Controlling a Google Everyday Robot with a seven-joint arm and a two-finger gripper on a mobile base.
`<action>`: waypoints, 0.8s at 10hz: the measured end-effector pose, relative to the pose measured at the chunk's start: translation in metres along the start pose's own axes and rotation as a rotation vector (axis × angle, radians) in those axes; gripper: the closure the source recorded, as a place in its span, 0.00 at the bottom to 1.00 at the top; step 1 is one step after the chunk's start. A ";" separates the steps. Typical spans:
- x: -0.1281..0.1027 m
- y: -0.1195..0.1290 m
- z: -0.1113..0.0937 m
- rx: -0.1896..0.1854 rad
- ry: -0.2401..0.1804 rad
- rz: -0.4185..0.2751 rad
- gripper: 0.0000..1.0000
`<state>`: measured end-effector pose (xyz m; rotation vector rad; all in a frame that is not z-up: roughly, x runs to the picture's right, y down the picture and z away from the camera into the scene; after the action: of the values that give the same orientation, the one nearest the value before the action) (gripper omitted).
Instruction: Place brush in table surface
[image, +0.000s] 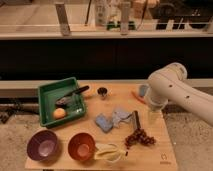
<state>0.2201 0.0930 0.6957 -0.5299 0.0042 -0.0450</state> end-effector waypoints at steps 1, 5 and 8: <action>-0.003 -0.002 0.002 0.000 0.000 -0.009 0.20; -0.042 -0.016 0.004 0.010 -0.011 -0.058 0.20; -0.057 -0.023 0.006 0.012 -0.015 -0.097 0.20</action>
<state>0.1622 0.0788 0.7124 -0.5183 -0.0368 -0.1355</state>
